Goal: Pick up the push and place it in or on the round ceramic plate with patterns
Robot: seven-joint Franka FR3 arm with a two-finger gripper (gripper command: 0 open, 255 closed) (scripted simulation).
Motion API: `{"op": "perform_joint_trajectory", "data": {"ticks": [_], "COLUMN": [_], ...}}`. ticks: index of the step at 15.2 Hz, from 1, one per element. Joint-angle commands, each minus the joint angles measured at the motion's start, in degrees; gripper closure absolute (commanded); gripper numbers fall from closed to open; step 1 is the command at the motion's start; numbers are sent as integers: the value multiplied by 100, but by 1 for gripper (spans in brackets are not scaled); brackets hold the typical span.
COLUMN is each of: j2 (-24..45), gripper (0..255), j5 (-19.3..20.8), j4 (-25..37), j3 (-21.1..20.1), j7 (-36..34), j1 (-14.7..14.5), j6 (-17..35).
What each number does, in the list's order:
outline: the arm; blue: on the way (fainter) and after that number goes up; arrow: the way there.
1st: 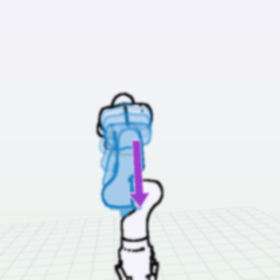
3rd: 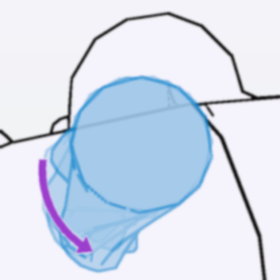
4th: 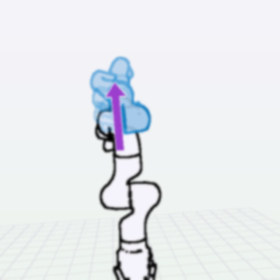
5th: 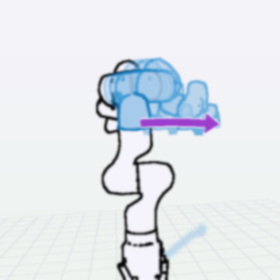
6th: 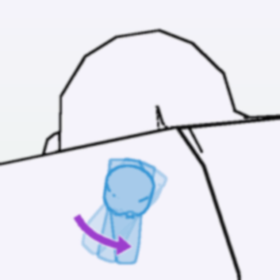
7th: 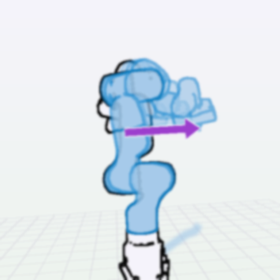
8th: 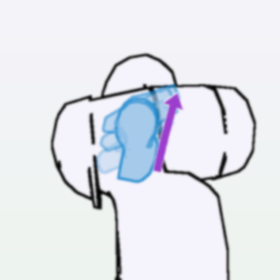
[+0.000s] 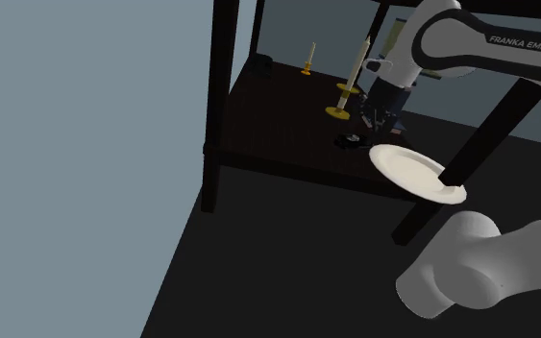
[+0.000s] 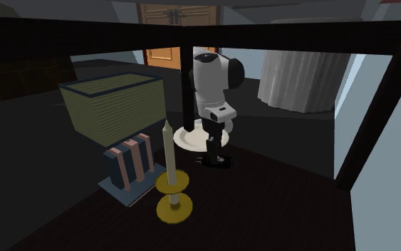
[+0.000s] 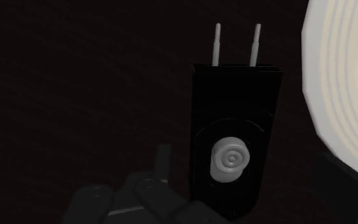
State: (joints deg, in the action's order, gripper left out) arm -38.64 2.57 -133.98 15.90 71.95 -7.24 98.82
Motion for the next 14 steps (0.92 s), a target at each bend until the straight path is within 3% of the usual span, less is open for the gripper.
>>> {"op": "perform_joint_trajectory", "data": {"ticks": [1, 10, 11, 14], "j2": [24, 80, 42, 44], "gripper": [0, 0, 255, 255], "j5": [-89, -237, -252, -264], "j4": [-197, -243, -254, -272], "j3": [296, 81, 43, 18], "j7": [40, 187, 145, 117], "j1": [136, 427, 419, 408], "j6": [206, 253, 228, 248]}}
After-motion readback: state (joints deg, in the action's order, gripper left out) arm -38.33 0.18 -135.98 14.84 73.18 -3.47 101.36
